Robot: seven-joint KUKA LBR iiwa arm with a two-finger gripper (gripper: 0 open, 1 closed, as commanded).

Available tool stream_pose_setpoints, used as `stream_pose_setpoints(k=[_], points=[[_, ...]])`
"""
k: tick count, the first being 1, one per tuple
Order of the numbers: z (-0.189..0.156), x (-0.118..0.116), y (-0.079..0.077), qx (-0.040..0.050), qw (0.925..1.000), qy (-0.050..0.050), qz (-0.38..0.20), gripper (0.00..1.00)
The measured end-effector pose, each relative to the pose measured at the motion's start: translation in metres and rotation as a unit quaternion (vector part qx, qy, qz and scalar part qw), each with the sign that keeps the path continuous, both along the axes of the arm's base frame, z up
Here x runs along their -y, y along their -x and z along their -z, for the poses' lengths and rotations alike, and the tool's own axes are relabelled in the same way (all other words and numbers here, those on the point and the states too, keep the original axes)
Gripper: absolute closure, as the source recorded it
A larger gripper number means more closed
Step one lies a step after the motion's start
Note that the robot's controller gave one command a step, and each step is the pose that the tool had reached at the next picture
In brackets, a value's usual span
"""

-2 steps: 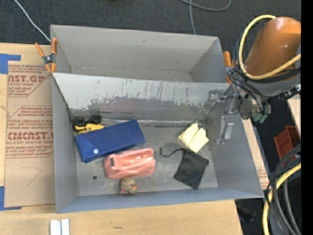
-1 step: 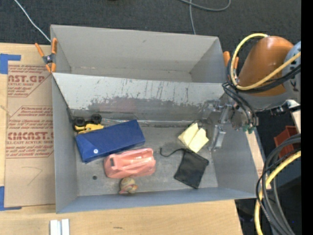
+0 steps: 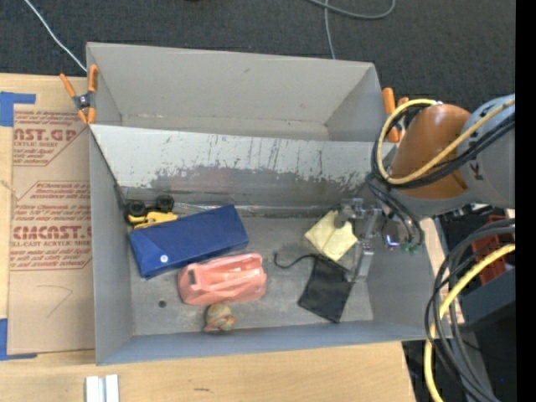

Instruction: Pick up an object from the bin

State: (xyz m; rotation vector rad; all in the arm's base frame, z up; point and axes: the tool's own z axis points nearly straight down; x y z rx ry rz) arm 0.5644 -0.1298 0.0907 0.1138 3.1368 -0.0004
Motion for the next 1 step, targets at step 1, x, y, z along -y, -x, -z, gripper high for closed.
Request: stream_pose_setpoints(k=[1], points=[[0.0027,0.0001,0.0035,-0.0029,1.0,0.0,0.001,0.0]])
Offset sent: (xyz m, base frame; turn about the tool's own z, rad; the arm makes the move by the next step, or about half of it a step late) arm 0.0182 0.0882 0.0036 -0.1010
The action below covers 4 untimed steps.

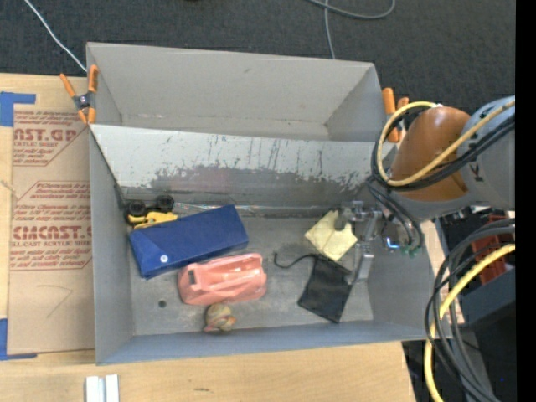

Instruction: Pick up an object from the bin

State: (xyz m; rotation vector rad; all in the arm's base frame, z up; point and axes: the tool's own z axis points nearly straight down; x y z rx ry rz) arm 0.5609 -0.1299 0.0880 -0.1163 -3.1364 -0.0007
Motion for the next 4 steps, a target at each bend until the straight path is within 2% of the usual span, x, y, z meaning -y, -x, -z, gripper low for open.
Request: stream_pose_setpoints(k=[1,2,3,4], points=[[-0.005,-0.081,-0.019,0.0039,0.9989,0.001,-0.047,0.0],[0.012,-0.073,0.013,0.0013,0.9873,0.0,-0.159,0.0],[0.018,-0.037,0.034,0.0043,0.9847,0.001,-0.174,1.0],[0.018,-0.037,0.035,0.0043,0.9847,0.001,-0.174,1.0]])
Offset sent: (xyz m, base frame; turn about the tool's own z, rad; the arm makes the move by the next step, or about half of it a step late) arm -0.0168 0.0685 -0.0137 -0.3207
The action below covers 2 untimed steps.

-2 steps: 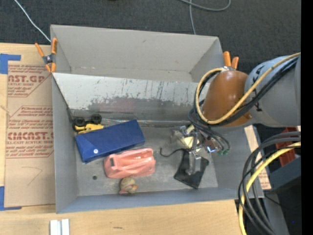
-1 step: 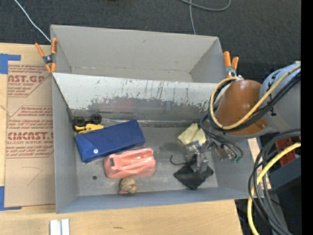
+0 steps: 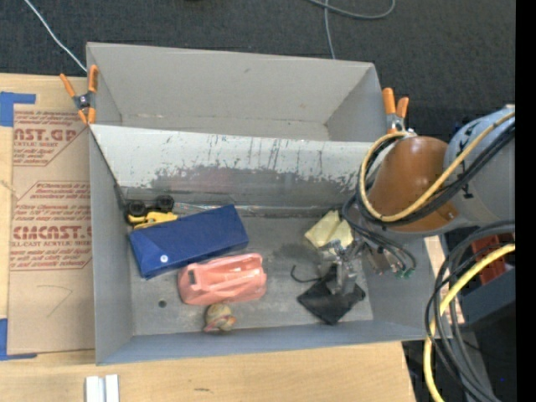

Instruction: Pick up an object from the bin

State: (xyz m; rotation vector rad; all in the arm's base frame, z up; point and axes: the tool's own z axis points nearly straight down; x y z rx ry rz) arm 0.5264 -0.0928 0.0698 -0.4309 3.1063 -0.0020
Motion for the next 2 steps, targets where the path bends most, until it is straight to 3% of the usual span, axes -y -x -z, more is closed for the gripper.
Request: stream_pose_setpoints(k=[2], points=[[-0.0002,-0.0056,0.0053,0.0006,1.0,0.0,-0.006,1.0]])
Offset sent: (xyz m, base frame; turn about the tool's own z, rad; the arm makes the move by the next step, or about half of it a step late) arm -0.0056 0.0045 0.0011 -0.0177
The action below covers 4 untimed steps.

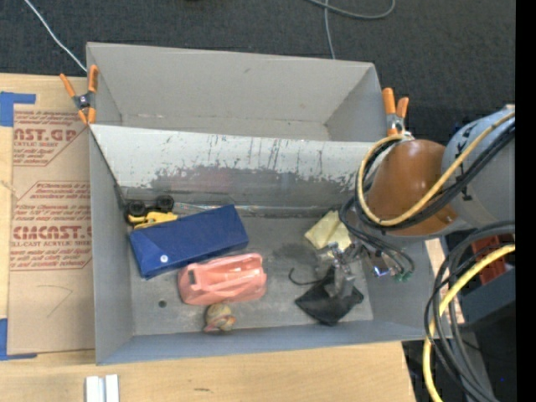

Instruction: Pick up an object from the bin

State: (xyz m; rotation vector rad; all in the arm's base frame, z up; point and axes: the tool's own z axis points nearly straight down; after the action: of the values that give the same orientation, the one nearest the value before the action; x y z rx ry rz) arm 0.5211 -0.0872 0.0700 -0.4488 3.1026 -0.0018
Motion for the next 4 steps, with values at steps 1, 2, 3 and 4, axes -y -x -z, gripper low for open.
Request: stream_pose_setpoints(k=[1,2,3,4], points=[[0.0,-0.009,0.006,0.0002,1.0,0.0,-0.009,1.0],[-0.005,-0.009,0.009,-0.0002,0.9998,0.0,-0.018,1.0],[0.0,-0.013,0.011,0.0009,0.9997,0.0,-0.026,1.0],[0.0,-0.012,0.022,0.0001,0.9993,0.0,-0.038,1.0]])
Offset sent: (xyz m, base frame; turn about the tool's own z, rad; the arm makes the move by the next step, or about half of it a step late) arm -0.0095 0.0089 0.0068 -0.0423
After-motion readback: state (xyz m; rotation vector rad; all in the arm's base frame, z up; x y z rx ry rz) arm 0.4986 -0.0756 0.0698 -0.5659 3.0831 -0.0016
